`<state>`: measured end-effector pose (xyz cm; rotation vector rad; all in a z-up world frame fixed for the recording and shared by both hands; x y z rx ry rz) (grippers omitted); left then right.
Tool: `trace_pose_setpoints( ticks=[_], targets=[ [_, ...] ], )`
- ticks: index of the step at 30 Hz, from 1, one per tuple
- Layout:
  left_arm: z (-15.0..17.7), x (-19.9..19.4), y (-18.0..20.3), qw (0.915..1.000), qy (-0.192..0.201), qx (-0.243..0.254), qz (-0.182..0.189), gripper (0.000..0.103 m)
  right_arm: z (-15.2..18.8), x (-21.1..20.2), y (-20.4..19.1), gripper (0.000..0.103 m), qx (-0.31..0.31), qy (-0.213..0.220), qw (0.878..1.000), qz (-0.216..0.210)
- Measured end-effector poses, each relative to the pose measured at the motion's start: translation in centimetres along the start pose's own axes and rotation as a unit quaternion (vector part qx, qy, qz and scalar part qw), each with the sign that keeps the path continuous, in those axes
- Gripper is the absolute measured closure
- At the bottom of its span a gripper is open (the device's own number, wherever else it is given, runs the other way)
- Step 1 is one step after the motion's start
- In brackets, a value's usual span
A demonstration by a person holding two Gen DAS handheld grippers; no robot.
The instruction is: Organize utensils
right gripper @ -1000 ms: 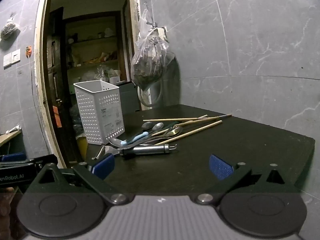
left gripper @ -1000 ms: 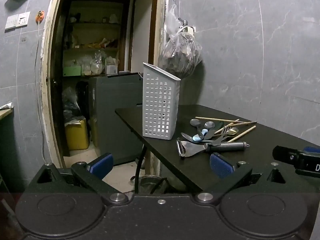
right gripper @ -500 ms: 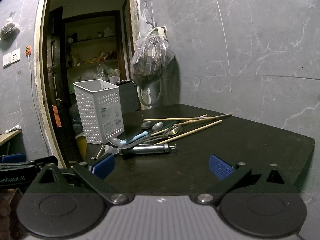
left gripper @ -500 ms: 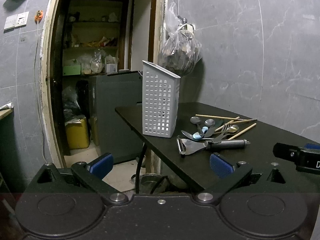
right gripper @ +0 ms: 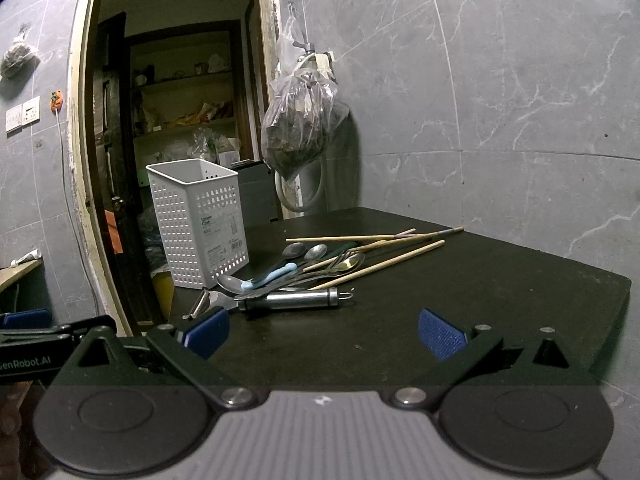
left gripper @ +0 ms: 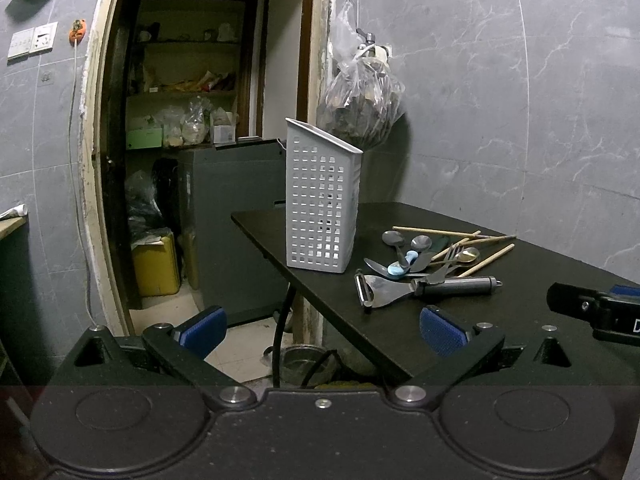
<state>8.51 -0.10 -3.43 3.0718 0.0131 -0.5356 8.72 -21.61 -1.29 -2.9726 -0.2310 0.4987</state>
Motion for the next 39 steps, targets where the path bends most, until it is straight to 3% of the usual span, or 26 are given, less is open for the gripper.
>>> trace_pose_setpoints(
  ticks=[39],
  targets=[
    [0.49, 0.12, -0.07, 1.0, -0.009, 0.003, -0.001, 0.001, 0.11, 0.05, 0.04, 0.0, 0.001, -0.003, 1.0, 0.001]
  ],
)
Point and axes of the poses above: each gripper's, at about its wrist camera, not at the fingertips, and x roughly the way its jaws point, y to its right, z to its underside, the point moved 8 cm from there along x, roughly the way its jaws point, and after that the axes turned 3 degrees about -y, right-handed, at the moved point
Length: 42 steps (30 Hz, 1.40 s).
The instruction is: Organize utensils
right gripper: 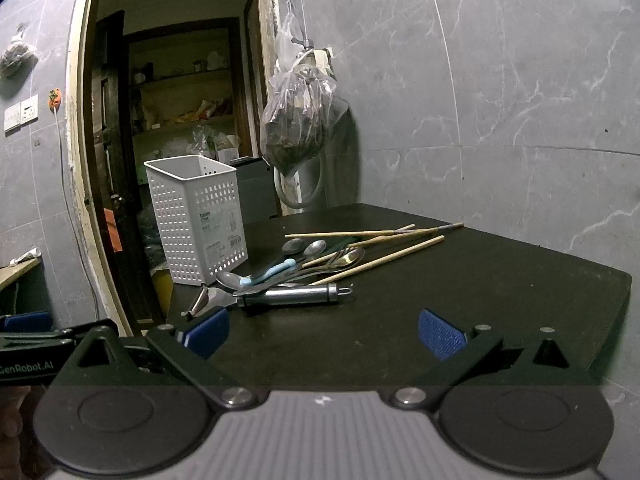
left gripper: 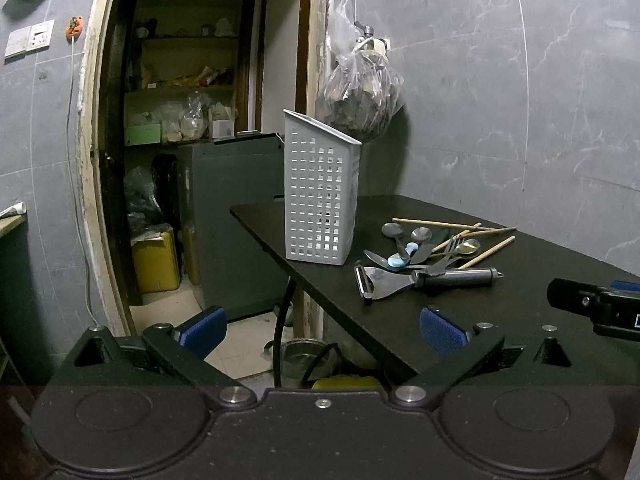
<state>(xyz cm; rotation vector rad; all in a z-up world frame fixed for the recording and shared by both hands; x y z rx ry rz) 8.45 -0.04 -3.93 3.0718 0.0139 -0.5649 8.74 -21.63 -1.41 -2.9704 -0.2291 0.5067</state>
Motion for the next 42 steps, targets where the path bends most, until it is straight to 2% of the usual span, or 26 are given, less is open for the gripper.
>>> trace_pose_setpoints(
  ticks=[12, 16, 23, 27, 33, 36, 42],
  targets=[
    [-0.1, 0.6, -0.1, 0.9999, -0.016, 0.003, -0.005, 0.001, 0.6, 0.6, 0.0, 0.0, 0.0, -0.003, 1.0, -0.001],
    [-0.9, 1.3, -0.7, 0.9998, -0.018, 0.008, 0.006, 0.001, 0.7, 0.5, -0.1, 0.0, 0.005, -0.009, 1.0, -0.01],
    [-5.1, 3.0, -3.1, 0.9991, 0.03, 0.03, 0.004, 0.001, -2.2, 0.2, -1.0, 0.0, 0.042, -0.022, 0.996, -0.071],
    [-7.4, 5.9, -3.5, 0.9978, 0.045, 0.046, 0.017, 0.001, -5.1, 0.1, -2.1, 0.0, 0.014, -0.013, 0.997, -0.075],
    [-9.3, 11.0, -2.7, 0.996, 0.043, 0.067, 0.04, 0.001, -8.3, 2.1, -3.2, 0.0, -0.042, -0.005, 0.998, -0.038],
    [-9.6, 13.2, -2.0, 0.9946, 0.042, 0.082, 0.048, 0.001, -8.5, 3.9, -3.2, 0.0, -0.051, -0.02, 0.998, -0.031],
    [-10.5, 17.7, -1.1, 0.9924, 0.046, 0.104, 0.047, 0.001, -6.9, 7.1, -2.7, 0.0, -0.062, -0.055, 0.996, -0.023]
  ],
)
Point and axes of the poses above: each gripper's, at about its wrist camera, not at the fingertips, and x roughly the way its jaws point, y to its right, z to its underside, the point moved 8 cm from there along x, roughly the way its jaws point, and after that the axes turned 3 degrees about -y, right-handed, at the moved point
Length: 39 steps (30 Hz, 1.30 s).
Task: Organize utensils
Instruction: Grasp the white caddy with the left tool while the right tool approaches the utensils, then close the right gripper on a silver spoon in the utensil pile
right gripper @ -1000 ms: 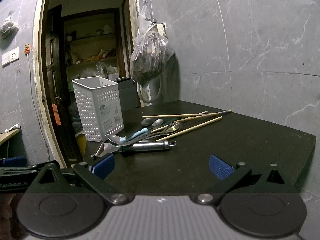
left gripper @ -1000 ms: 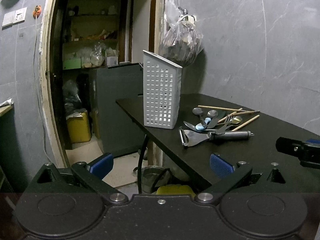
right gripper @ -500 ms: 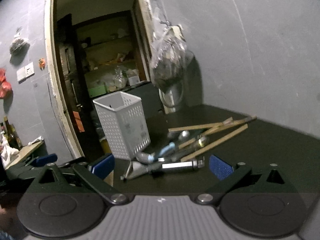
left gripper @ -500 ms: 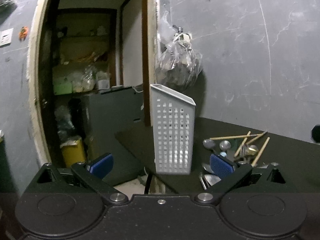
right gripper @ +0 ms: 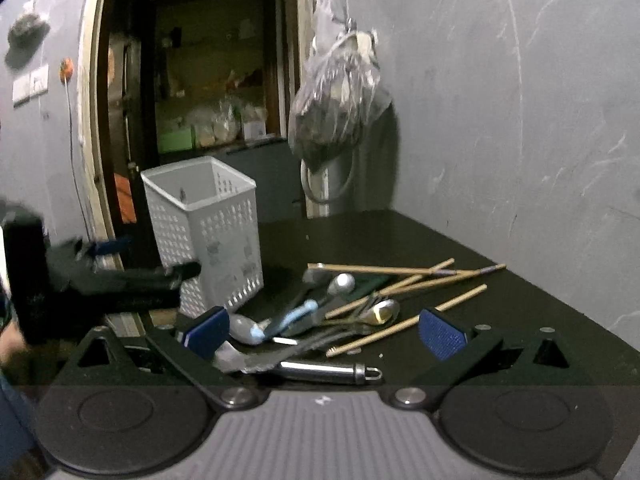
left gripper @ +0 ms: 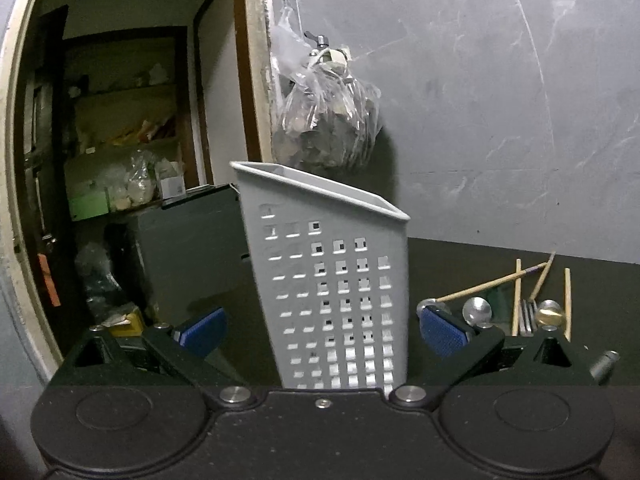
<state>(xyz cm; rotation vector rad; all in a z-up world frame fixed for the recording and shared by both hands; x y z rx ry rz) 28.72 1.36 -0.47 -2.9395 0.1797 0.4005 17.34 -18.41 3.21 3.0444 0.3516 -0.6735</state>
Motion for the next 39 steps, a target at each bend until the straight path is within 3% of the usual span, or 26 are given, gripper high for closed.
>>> trace_pose_setpoints(
  ticks=[12, 17, 21, 35, 39],
  targets=[
    [0.2, 4.5, 0.0, 0.9996, -0.008, -0.019, 0.019, 0.002, 1.5, 4.4, 0.6, 0.0, -0.018, -0.052, 0.998, 0.004],
    [0.7, 5.1, -0.2, 0.9994, -0.01, -0.018, 0.029, 0.026, 1.4, 5.7, 1.0, 0.0, -0.022, -0.06, 0.998, -0.014],
    [1.3, 4.9, -0.5, 0.9992, -0.006, -0.019, 0.035, 0.027, 0.7, 6.6, 1.7, 0.0, -0.02, -0.058, 0.997, -0.047],
    [1.7, 3.7, -0.2, 0.9968, -0.001, -0.009, 0.079, 0.027, -1.1, 11.7, 8.3, 0.002, 0.117, -0.061, 0.985, -0.112],
    [1.9, 2.7, 0.6, 0.9957, 0.002, -0.006, 0.093, 0.027, -1.4, 12.6, 8.5, 0.006, 0.121, -0.064, 0.981, -0.139]
  ],
)
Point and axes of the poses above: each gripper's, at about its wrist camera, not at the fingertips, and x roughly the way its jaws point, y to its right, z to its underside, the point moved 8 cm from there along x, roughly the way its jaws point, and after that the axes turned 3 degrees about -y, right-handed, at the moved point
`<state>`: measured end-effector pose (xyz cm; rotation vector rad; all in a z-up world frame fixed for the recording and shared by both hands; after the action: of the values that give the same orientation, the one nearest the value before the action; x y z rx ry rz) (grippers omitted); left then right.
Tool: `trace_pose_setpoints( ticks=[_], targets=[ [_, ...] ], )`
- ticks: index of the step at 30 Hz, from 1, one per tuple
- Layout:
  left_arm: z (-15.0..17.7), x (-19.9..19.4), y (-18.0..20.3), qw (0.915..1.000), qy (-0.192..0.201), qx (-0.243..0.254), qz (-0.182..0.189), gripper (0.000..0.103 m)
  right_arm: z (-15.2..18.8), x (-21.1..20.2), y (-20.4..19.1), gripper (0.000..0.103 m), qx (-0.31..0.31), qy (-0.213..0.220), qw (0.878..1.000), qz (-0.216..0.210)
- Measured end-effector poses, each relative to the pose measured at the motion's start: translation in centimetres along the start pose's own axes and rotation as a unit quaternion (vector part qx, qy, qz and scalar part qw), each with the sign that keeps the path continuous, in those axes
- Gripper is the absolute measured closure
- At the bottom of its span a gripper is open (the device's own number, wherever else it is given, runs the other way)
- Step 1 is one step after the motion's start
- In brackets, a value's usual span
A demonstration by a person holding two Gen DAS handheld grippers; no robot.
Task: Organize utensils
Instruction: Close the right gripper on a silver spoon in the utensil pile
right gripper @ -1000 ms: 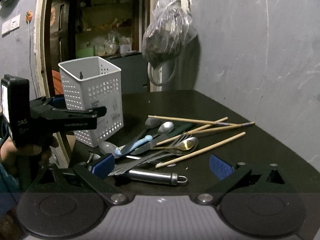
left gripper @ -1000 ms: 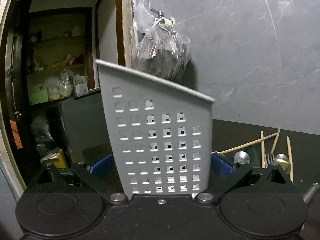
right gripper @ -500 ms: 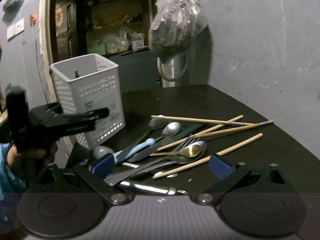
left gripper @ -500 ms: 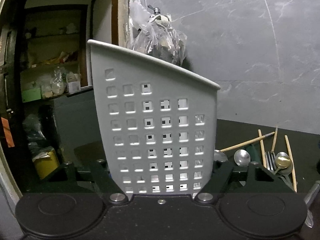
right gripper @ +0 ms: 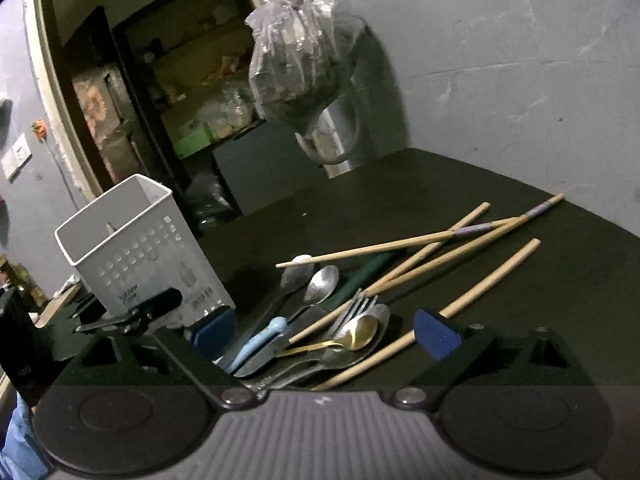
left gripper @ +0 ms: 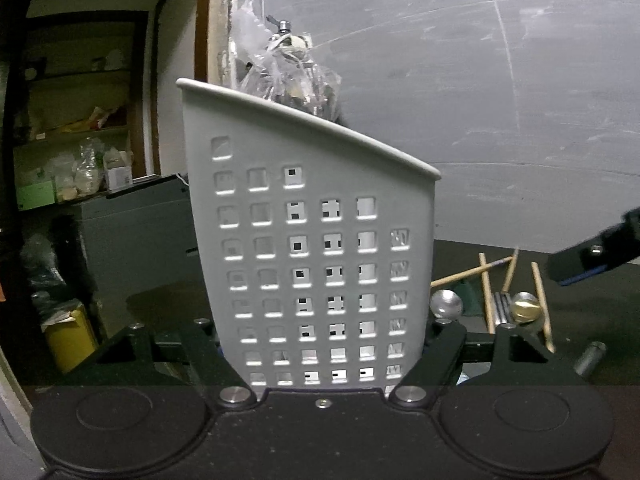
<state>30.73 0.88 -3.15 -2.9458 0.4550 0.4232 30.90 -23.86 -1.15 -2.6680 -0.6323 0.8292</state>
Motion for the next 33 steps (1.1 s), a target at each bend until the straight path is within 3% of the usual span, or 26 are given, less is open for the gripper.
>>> trace_pose_setpoints(
  ticks=[5, 13, 22, 26, 33],
  targets=[
    [0.2, -0.4, 0.6, 1.0, 0.0, 0.002, 0.008, 0.027, -0.6, 1.3, 0.0, 0.016, 0.007, -0.015, 0.999, -0.041],
    [0.2, -0.6, 0.7, 1.0, -0.001, 0.001, 0.01, 0.027, -1.5, 3.5, 1.1, 0.027, 0.052, -0.044, 0.996, -0.065],
    [0.1, -0.4, 0.4, 0.9999, -0.004, 0.002, 0.014, 0.027, -2.1, 5.2, 3.0, 0.035, 0.094, -0.062, 0.991, -0.07],
    [0.1, -0.4, 0.4, 0.9999, -0.004, 0.002, 0.014, 0.027, -2.3, 4.3, 3.4, 0.035, 0.098, -0.047, 0.992, -0.067],
    [0.1, -0.4, 0.4, 0.9999, -0.004, 0.002, 0.014, 0.027, -2.0, 4.5, 4.5, 0.054, 0.093, -0.056, 0.993, -0.038]
  ],
)
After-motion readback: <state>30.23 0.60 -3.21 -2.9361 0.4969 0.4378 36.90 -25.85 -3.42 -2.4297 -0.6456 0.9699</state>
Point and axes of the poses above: each gripper's, at about its wrist camera, not at the fingertips, and x roughly the way its jaws point, y to its right, z to its underside, the point moved 8 cm from there along x, roughly the way its jaws point, and after that the axes turned 3 degrees about -y, right-handed, at the moved point
